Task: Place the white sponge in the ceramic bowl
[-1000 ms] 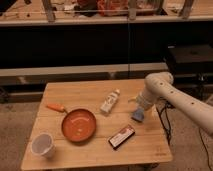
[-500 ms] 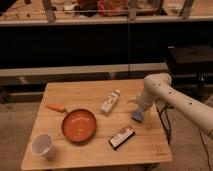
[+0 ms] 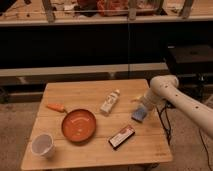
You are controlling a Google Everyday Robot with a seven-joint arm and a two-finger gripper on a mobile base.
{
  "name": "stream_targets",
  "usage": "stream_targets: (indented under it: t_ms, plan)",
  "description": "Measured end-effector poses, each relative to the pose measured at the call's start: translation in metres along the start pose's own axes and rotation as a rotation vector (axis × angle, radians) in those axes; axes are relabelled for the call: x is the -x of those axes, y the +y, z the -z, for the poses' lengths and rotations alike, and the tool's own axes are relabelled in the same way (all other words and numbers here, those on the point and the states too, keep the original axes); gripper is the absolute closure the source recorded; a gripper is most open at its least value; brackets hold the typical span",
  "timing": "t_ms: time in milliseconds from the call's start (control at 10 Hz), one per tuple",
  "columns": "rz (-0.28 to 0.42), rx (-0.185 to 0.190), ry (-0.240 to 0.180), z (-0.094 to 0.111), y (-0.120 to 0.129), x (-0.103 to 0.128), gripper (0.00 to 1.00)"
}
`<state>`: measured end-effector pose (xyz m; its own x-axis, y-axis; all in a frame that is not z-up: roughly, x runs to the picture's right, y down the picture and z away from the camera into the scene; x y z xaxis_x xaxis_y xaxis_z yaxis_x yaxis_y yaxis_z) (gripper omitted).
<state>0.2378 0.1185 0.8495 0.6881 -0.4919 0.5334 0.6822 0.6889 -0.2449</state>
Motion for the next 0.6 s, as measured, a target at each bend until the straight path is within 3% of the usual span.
stream_targets:
  t_ms: [200, 300, 600]
  plan:
    - [0.105, 0.012, -0.008, -0.003, 0.003, -0.01, 0.2]
    - [0.16, 0.051, 0.004, -0.011, -0.001, -0.01, 0.2]
    - [0.243, 0.107, 0.054, -0.028, -0.003, -0.005, 0.2]
